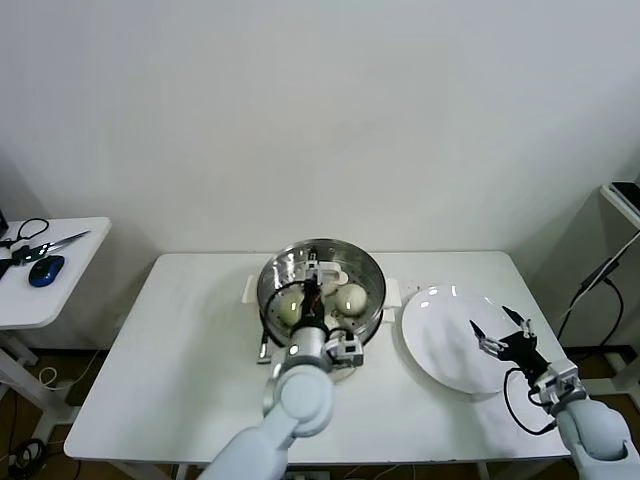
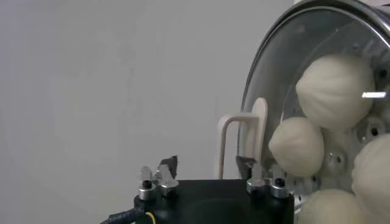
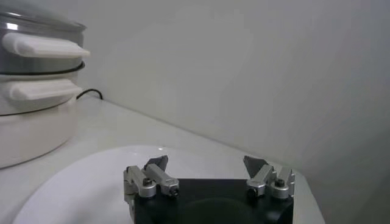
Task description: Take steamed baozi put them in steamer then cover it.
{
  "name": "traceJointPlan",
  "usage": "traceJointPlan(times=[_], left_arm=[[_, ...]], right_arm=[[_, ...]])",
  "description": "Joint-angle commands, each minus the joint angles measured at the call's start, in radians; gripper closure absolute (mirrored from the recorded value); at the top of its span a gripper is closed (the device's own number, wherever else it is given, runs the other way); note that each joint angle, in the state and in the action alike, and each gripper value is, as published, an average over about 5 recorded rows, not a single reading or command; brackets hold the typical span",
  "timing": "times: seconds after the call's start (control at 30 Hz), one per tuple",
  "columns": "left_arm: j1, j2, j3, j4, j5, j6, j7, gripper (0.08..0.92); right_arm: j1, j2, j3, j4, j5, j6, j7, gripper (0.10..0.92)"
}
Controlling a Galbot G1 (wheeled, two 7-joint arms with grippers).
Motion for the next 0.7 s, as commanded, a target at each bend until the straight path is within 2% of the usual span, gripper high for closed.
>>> traceJointPlan(times=[0.03, 0.13, 0.2, 0.33, 0.47, 0.57, 0.7], left_arm=[[0.126, 0.126, -0.040, -0.258, -0.074, 0.040, -0.023, 0.280], [0.185, 0.173, -0.073, -0.324, -0.133, 0.020, -0.072, 0.210], [0.233, 0.195, -0.119, -0.354, -0.203, -0.013, -0.139, 0.185], [0.343, 0.218, -0.304, -0.373, -0.447, -0.191, -0.341, 0.178], [0.452, 0.208, -0.527, -0.380, -0.784, -0.383, -0.489, 0.177], [0.541, 0.172, -0.680, -0.383, -1.038, -0.530, -0.523, 0.177], [0.635, 0.115, -0.827, -0.340, -1.307, -0.686, -0.516, 0.177]], right_arm=[[0.006, 0.006, -0.004, 0.023, 0.027, -0.048, 0.017, 0.203], [0.001, 0.008, -0.005, 0.039, 0.036, -0.051, 0.018, 0.203], [-0.004, 0.010, -0.005, 0.049, 0.042, -0.049, 0.020, 0.203], [-0.023, 0.018, 0.001, 0.071, 0.048, -0.042, 0.022, 0.203], [-0.051, 0.031, 0.014, 0.093, 0.047, -0.034, 0.021, 0.203], [-0.068, 0.045, 0.023, 0.105, 0.051, -0.026, 0.020, 0.203], [-0.089, 0.063, 0.031, 0.121, 0.056, -0.014, 0.020, 0.203]])
